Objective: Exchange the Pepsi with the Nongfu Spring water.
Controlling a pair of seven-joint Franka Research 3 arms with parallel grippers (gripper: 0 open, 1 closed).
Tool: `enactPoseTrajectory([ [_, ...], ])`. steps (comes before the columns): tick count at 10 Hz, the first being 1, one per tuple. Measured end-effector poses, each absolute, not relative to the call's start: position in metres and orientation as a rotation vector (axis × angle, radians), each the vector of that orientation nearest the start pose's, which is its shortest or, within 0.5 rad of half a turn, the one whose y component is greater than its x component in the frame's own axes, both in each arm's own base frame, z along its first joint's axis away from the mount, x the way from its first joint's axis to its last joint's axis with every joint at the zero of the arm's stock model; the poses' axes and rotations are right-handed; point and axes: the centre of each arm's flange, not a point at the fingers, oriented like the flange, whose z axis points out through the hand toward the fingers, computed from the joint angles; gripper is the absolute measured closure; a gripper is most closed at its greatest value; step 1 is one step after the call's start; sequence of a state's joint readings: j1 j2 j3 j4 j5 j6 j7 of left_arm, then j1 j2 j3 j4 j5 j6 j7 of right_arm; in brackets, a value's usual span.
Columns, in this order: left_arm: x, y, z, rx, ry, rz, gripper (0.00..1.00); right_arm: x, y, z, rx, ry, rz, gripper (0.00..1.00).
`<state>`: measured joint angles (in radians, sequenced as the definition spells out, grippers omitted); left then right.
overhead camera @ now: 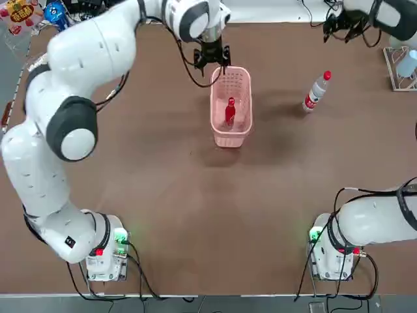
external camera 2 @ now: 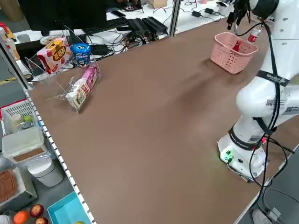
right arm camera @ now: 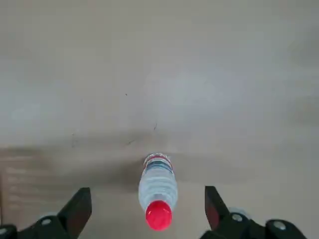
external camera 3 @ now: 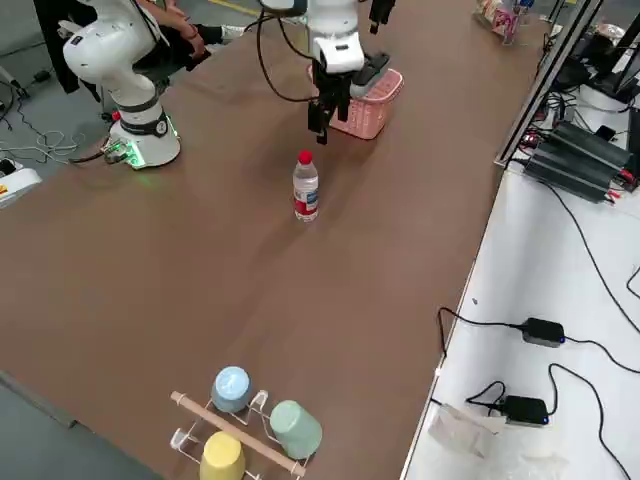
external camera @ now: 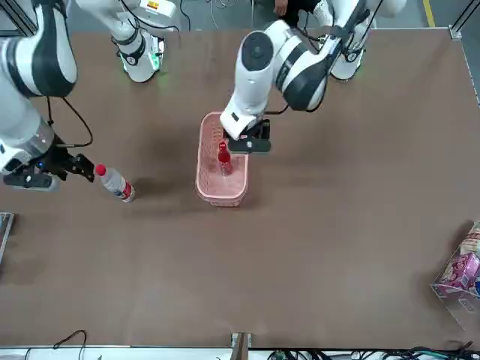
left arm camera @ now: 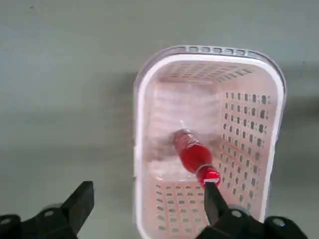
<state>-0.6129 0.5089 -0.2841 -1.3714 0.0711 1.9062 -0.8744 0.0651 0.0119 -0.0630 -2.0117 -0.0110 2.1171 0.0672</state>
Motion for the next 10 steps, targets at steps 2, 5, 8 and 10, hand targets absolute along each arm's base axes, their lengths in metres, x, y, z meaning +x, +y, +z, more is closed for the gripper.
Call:
enactPoseTrajectory([
  [2,0.460,-0.557,0.402,-3.195,0.094,-0.012,0.07,0.546,0.000,0.426,-3.142,0.090,-0.146,0.00],
  [5,0.435,-0.594,0.359,-3.210,0.135,-0.031,0.12,0.521,-0.001,0.380,-3.138,0.086,-0.178,0.00],
  [8,0.441,-0.597,0.343,-3.228,0.124,-0.044,0.23,0.510,0.000,0.362,-3.141,0.032,-0.161,0.00],
  [10,0.439,-0.598,0.338,-3.224,0.128,-0.037,0.39,0.510,0.001,0.361,-3.143,-0.001,-0.158,0.00],
])
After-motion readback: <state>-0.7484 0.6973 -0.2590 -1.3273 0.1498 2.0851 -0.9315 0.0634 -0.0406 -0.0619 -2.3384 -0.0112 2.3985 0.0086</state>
